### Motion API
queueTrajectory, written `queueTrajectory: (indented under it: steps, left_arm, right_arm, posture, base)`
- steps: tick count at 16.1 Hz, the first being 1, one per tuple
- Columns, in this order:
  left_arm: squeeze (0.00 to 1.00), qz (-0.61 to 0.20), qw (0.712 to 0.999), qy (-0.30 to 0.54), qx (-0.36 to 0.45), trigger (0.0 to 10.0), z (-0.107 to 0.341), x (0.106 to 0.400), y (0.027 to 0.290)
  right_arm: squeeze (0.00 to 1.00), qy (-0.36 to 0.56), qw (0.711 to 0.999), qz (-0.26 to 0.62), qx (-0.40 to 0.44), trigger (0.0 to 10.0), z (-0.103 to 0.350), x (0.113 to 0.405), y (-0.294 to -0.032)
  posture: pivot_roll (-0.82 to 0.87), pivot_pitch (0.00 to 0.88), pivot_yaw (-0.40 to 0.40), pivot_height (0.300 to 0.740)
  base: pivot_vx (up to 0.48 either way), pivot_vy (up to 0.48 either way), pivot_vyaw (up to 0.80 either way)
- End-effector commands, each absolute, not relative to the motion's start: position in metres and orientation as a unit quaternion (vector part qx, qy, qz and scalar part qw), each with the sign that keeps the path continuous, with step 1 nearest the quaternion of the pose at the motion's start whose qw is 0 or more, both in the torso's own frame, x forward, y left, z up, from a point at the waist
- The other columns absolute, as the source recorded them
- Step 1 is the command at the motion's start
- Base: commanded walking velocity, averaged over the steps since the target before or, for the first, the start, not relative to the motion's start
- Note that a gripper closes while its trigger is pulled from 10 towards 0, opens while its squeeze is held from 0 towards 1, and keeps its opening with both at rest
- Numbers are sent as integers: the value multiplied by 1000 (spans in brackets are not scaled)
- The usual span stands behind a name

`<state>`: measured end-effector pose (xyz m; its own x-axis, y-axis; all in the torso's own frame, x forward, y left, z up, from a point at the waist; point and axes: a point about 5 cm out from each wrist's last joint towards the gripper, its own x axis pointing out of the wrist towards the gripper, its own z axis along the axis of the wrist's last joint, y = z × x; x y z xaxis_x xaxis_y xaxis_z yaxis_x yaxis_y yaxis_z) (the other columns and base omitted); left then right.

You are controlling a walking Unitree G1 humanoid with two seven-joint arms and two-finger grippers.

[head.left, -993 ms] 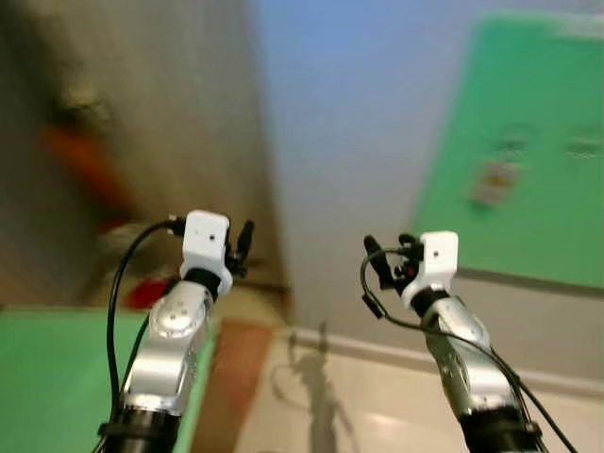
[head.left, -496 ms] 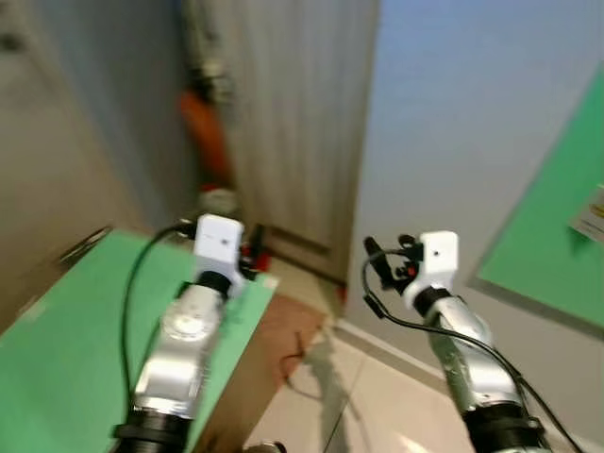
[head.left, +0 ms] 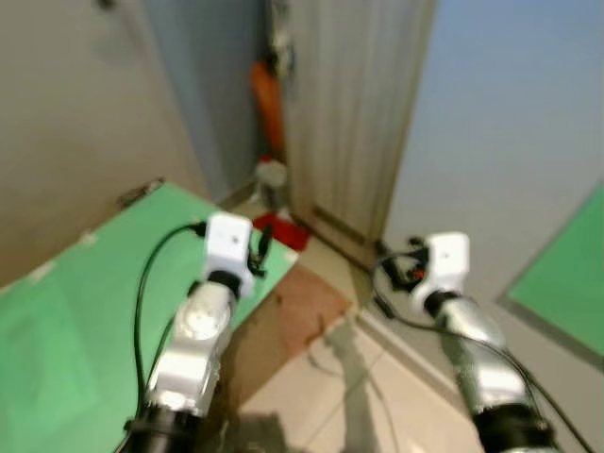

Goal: Hang keys on a hook

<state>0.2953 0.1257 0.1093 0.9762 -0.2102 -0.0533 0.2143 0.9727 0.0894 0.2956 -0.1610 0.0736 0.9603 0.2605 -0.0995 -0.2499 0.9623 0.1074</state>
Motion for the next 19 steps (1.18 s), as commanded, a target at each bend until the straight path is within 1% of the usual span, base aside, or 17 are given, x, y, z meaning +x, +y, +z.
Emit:
queueTrajectory:
  steps: [1, 7, 10, 11, 12, 19]
  left_arm:
    - [0, -83, 994, 28, 65, 10000, 108, 298, 138]
    - [0, -53, 994, 32, 90, 10000, 105, 300, 144]
    - [0, -56, 991, 28, 118, 10000, 105, 301, 145]
    - [1000, -59, 993, 20, 102, 10000, 106, 301, 145]
    - [1000, -56, 993, 17, 102, 10000, 107, 301, 145]
    - [1000, -53, 994, 27, 93, 10000, 103, 301, 145]
  right_arm:
    - [0, 50, 987, 144, 48, 10000, 77, 298, -150]
    - [0, 54, 987, 146, 42, 10000, 75, 297, -152]
    - [0, 70, 989, 125, 47, 10000, 73, 302, -153]
    - [827, 76, 989, 117, 47, 10000, 70, 303, -153]
    - [1000, 80, 989, 118, 42, 10000, 69, 303, -152]
    - [1000, 75, 989, 122, 39, 10000, 70, 304, -152]
  posture:
    - [-38, 0, 47, 740]
    - [-39, 0, 37, 740]
    - [-37, 0, 39, 740]
    - [-36, 0, 39, 740]
    - [-36, 0, 39, 740]
    - [-34, 0, 34, 740]
  base:
    - [0, 0, 675]
    - [0, 0, 672]
    - [0, 0, 0]
    - [0, 0, 0]
    - [0, 0, 0]
    - [0, 0, 0]
